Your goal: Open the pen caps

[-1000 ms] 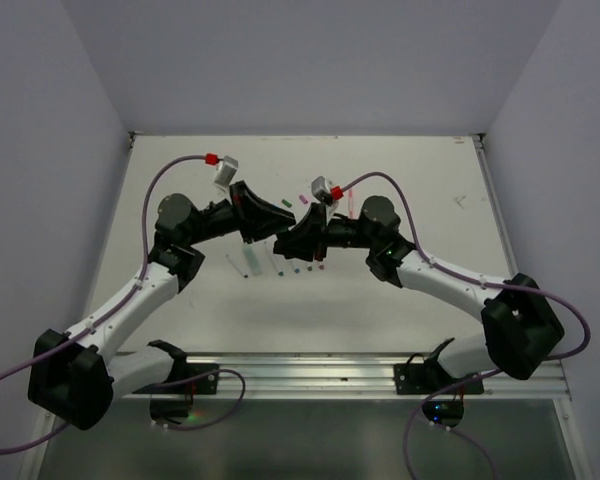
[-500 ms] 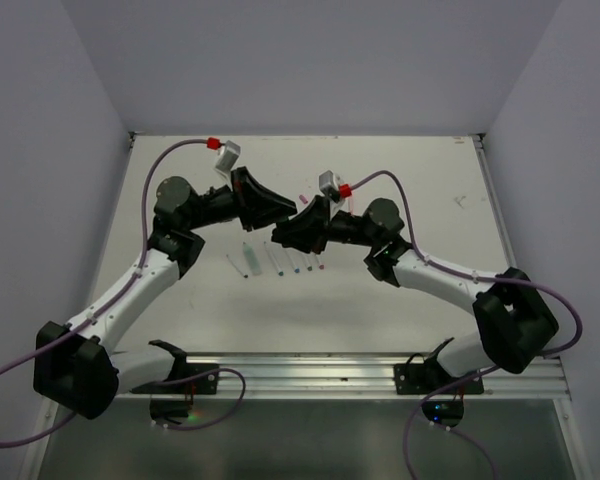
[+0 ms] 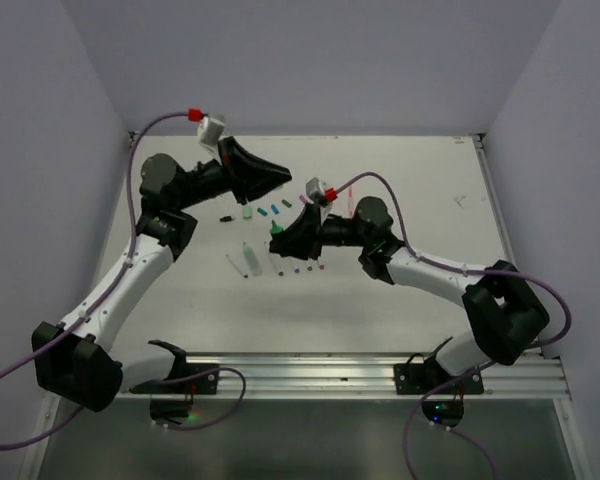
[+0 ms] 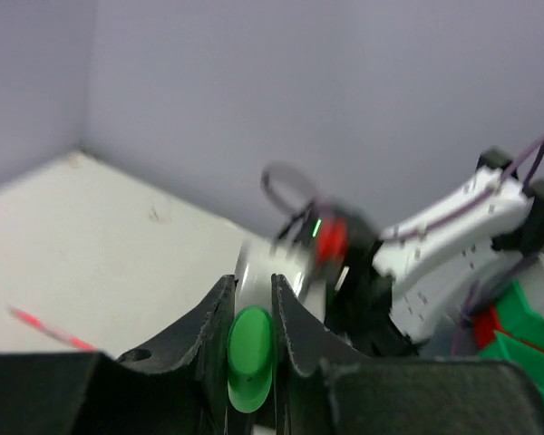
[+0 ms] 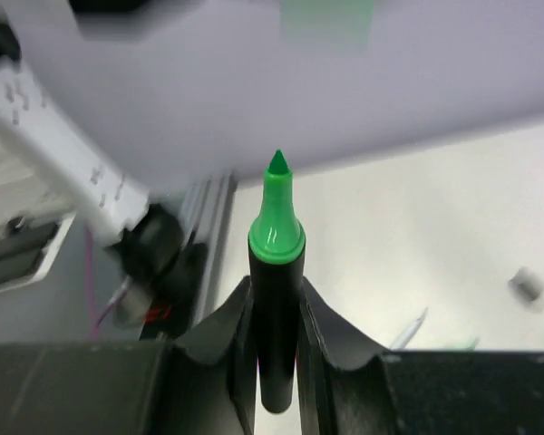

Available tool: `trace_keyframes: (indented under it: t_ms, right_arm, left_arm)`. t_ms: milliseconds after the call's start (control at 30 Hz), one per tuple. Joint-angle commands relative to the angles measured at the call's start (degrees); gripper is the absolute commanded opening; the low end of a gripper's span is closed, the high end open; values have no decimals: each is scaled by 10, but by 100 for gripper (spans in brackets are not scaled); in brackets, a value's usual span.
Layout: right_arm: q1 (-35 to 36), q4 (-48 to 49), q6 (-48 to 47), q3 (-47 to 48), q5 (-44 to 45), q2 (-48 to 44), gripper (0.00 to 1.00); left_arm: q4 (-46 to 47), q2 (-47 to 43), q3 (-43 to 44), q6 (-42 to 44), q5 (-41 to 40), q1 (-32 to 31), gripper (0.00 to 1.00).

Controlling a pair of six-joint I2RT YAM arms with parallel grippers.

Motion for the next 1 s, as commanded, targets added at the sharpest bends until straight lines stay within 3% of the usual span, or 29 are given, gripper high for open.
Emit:
trace_keyframes:
  t_ms: [0, 233, 400, 533, 767, 867, 967]
  right_arm:
    - [23, -274, -41, -66, -133, 88, 0]
    - [22, -305, -40, -47, -167, 87, 0]
    - [20, -347, -48, -30, -153, 41, 0]
    - [6, -390, -64, -18, -106, -14, 0]
    - [-3, -486, -111, -1, 8, -90, 0]
    - [-3, -490, -120, -10, 31, -114, 0]
    - [-3, -483, -123, -21, 41, -126, 0]
  left_arm:
    - [200, -48, 155, 0, -107, 26, 0]
    - [119, -98, 173, 86, -112, 26, 0]
    - [13, -126, 141, 128, -166, 26, 0]
    - [-123, -124, 109, 165, -260, 27, 0]
    - [-431, -32, 104, 177, -524, 53, 0]
    - [-499, 38, 109, 168, -578, 81, 0]
    - [-506, 92, 93, 168, -584, 112, 0]
